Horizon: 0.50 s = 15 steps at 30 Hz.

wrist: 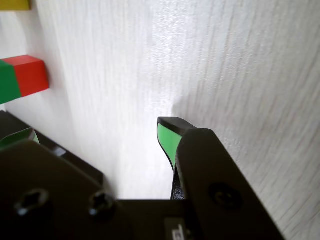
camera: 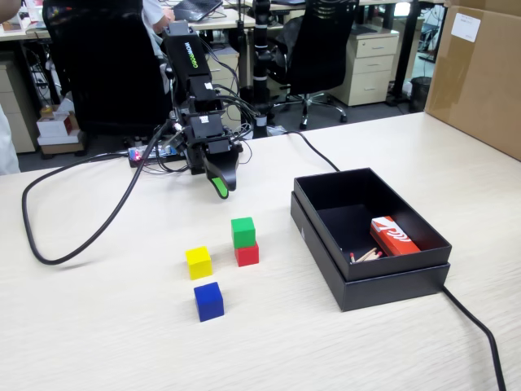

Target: Put the green cube on top of the red cube

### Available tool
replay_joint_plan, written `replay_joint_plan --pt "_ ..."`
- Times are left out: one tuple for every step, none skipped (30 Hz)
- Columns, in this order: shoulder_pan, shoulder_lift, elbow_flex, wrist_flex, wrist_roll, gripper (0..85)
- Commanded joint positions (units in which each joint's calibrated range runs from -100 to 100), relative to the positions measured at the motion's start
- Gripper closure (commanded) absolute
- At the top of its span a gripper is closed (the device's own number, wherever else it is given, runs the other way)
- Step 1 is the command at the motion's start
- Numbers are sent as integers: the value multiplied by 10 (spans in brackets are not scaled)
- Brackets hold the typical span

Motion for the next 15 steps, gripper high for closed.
replay_joint_plan --pt "-1 -33 -16 47 -1 374" --pt "-4 -34 -47 78 -8 374" --pt "-4 -36 -63 97 -11 374" --pt "-5 -37 -79 112 -15 372" --pt "-9 -41 -91 127 -19 372" --pt "-11 -43 -103 144 -22 372" --pt "-16 -51 -127 177 -29 371" --pt "-16 -54 -138 188 -31 372" --pt "-17 -57 -150 199 -33 371" --pt "-17 -58 -162 209 -34 371" --pt "-17 -58 -173 217 -34 370" --pt "-16 -60 -182 219 -34 370" --pt "-16 -64 -192 220 -34 367" --pt "-16 -66 -199 221 -33 364" --pt "-16 -67 -207 221 -33 363"
